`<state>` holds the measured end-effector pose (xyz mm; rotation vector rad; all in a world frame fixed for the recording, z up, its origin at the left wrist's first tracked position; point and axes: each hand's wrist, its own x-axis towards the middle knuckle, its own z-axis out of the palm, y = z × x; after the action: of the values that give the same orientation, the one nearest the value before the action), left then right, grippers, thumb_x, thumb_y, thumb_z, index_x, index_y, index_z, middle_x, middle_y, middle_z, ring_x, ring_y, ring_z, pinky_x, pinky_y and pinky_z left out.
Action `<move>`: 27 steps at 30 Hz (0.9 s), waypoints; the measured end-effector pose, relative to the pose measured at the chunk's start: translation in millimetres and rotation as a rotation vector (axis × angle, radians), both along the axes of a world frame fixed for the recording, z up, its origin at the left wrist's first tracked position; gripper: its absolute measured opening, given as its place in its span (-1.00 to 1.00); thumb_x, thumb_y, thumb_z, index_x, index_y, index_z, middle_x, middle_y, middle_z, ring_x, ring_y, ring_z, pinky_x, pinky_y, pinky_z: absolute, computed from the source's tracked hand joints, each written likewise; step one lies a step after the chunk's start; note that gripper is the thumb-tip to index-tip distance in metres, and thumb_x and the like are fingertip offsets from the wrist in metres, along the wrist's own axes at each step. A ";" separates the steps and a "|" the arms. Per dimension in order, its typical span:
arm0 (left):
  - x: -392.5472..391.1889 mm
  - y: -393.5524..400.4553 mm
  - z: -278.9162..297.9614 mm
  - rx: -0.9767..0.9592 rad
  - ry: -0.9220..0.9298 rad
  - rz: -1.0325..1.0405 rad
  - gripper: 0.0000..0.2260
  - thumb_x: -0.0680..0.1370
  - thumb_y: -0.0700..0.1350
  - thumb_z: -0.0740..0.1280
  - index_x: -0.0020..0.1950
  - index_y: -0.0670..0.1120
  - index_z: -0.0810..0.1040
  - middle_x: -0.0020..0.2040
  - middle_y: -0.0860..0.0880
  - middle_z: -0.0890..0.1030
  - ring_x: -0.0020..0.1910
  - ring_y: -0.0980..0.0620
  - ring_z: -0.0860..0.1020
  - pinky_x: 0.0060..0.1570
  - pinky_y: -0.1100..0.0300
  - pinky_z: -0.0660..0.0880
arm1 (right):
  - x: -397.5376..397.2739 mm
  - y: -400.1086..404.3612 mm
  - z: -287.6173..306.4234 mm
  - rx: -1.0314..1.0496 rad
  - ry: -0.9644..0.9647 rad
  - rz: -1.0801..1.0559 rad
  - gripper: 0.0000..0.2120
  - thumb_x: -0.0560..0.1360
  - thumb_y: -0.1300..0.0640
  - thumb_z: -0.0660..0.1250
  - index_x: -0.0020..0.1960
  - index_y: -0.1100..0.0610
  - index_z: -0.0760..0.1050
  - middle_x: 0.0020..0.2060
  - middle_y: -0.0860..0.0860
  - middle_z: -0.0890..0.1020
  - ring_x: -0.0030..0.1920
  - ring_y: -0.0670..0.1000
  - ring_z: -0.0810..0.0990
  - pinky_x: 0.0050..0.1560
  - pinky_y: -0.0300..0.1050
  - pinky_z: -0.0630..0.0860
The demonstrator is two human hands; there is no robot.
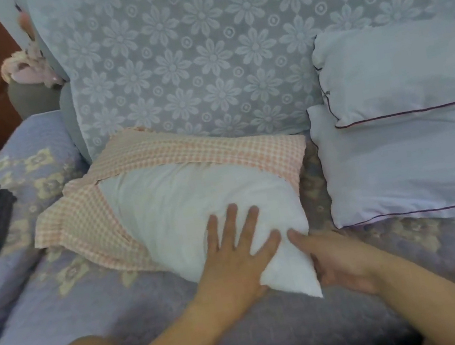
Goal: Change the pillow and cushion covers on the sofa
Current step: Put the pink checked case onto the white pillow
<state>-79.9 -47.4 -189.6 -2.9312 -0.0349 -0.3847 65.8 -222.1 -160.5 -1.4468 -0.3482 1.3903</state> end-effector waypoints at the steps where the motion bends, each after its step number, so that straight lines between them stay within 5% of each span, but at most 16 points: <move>1: 12.6 17.4 20.1 -0.064 -0.053 0.055 -0.34 0.42 0.22 0.28 0.51 0.09 0.32 0.53 -0.23 0.37 0.43 -0.35 0.42 0.30 -0.34 0.41 | -0.7 4.9 13.6 0.110 -0.001 -0.080 -0.57 0.61 -0.16 0.22 0.36 0.06 0.48 0.16 0.09 0.69 0.06 0.13 0.70 0.14 0.15 0.61; 4: 53.8 88.1 84.2 -0.540 -0.187 0.429 -0.42 0.48 0.30 0.20 0.48 0.19 0.33 0.44 -0.05 0.50 0.31 -0.17 0.55 0.21 -0.07 0.52 | 17.5 11.8 52.6 0.332 -0.065 -0.291 -0.55 0.50 -0.11 0.33 0.31 0.08 0.49 0.07 0.18 0.69 -0.18 0.15 0.68 -0.08 0.04 0.64; 6: 81.8 128.0 103.6 -0.687 -0.153 0.613 -0.42 0.48 0.35 0.24 0.48 0.24 0.36 0.40 -0.01 0.54 0.32 -0.16 0.53 0.23 -0.06 0.48 | 30.6 12.2 52.4 0.254 -0.348 -0.386 -0.74 0.58 0.05 0.34 0.24 0.08 0.54 0.00 0.13 0.71 -0.20 0.13 0.69 -0.12 -0.06 0.66; 10: 123.4 153.7 77.0 -0.359 0.066 0.762 -0.44 0.56 0.28 0.27 0.48 0.04 0.35 0.33 -0.11 0.47 0.34 -0.23 0.38 0.26 -0.15 0.35 | 43.2 11.3 8.5 -0.081 -0.968 -0.348 -0.83 0.60 0.13 0.30 0.16 -0.03 0.56 0.00 -0.09 0.65 -0.18 -0.12 0.62 -0.18 -0.30 0.46; 15: 138.2 190.5 48.9 -0.222 -0.240 0.848 -0.32 0.58 0.05 0.39 0.58 -0.12 0.14 0.41 -0.21 0.34 0.25 -0.24 0.43 -0.06 -0.14 0.48 | 42.6 10.9 -38.9 -0.147 -1.084 -0.238 -0.77 0.60 0.17 0.30 0.21 -0.03 0.55 0.06 -0.15 0.60 0.02 -0.21 0.55 -0.06 -0.44 0.40; 20: 153.7 194.7 47.4 0.000 -0.265 0.627 -0.23 0.60 -0.17 0.32 0.65 0.12 -0.09 0.60 -0.23 0.08 0.37 -0.32 0.34 -0.10 -0.18 0.54 | 29.1 60.0 -38.2 0.231 -1.619 -0.054 -0.79 0.51 0.31 0.31 0.06 0.13 0.65 0.02 -0.06 0.66 0.10 -0.08 0.52 0.15 -0.21 0.45; 22: 147.8 194.3 34.4 0.132 -0.213 0.469 -0.29 0.55 -0.22 0.30 0.62 0.12 0.10 0.59 -0.21 0.10 0.41 -0.34 0.32 0.04 -0.23 0.48 | 39.1 99.8 -36.1 0.293 -1.746 0.143 -0.74 0.47 0.32 0.29 0.09 0.16 0.63 0.04 0.00 0.65 0.13 0.03 0.52 0.22 -0.10 0.46; 25: 132.8 205.0 28.7 0.221 -0.211 0.255 -0.51 0.53 -0.19 0.38 0.46 0.00 0.45 0.48 -0.19 0.37 0.35 -0.33 0.41 0.16 -0.21 0.43 | 63.3 143.8 -47.9 0.072 -1.805 0.380 -0.67 0.46 0.23 0.19 0.16 0.17 0.59 0.07 0.09 0.64 0.13 0.16 0.57 0.23 0.10 0.48; 27: 122.1 204.3 33.2 0.198 -0.172 0.143 -0.63 0.52 -0.16 0.32 0.34 -0.04 0.58 0.37 -0.17 0.51 0.27 -0.30 0.48 0.13 -0.17 0.44 | 75.9 151.7 -58.3 -0.072 -1.788 0.496 -0.67 0.49 0.23 0.21 0.22 0.17 0.57 0.15 0.12 0.63 0.17 0.20 0.56 0.26 0.07 0.44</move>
<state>42.2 157.0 -156.4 -2.6748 -0.2155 -0.5804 141.8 -70.4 -218.8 -2.4087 -1.8267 -0.0043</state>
